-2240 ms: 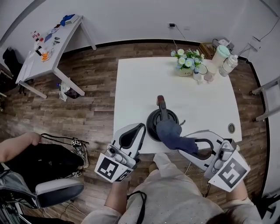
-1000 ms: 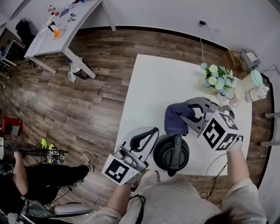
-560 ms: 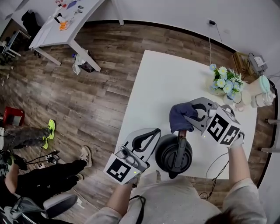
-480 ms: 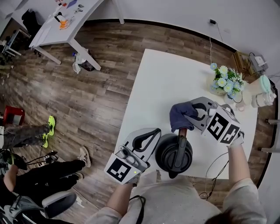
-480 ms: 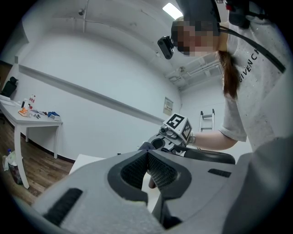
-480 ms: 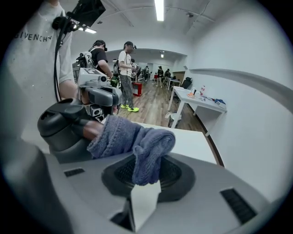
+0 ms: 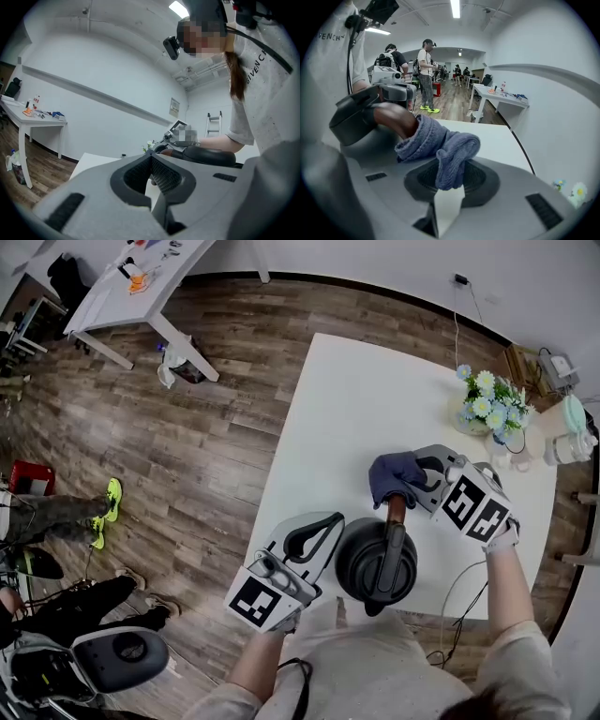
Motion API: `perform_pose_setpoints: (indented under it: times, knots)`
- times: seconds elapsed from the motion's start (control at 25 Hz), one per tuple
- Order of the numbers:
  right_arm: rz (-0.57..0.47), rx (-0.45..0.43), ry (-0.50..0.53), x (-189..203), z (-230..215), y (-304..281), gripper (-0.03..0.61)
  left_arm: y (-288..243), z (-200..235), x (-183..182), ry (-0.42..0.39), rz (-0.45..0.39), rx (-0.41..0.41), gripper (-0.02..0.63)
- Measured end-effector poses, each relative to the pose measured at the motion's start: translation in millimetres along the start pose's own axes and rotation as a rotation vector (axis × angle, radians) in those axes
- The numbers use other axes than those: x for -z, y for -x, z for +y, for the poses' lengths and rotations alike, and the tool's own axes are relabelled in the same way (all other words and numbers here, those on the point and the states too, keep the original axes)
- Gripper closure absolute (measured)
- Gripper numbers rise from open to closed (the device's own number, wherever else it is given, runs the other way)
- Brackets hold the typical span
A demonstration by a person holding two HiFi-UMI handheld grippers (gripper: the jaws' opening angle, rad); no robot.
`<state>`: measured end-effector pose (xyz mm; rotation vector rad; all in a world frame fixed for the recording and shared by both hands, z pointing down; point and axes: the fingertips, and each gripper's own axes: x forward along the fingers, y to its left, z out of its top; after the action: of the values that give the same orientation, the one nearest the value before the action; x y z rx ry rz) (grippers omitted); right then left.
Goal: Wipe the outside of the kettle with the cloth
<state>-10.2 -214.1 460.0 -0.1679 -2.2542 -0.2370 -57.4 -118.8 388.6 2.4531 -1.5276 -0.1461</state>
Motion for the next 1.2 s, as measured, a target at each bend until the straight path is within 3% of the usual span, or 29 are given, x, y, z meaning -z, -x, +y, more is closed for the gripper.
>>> perform_pose_setpoints:
  times: [0.28,0.48,0.68,0.76,0.88,1.04,1.2]
  knots:
    - [0.043,0.063,-0.093,30,1,-10,0.508,5,-5,0,0.008,0.001,0.001,0.607]
    - [0.011,0.285,-0.136,34,-22,13,0.508,13,-9,2,0.008,0.013,0.002,0.607]
    - [-0.082,0.512,-0.155,18,-31,66,0.508,21,-14,2,-0.045,-0.003,0.013,0.607]
    - [-0.123,0.6,-0.161,11,-28,91,0.508,22,-18,-1,-0.03,-0.011,0.013,0.607]
    - [-0.212,0.703,-0.179,-7,-13,133,0.508,27,-22,-13,-0.044,-0.042,0.02,0.607]
    - [-0.349,0.762,-0.252,-32,30,186,0.508,37,-31,-27,-0.077,-0.076,0.039,0.607]
    - [-0.339,0.82,-0.291,-38,82,222,0.508,49,-43,-28,-0.114,-0.099,0.072,0.607]
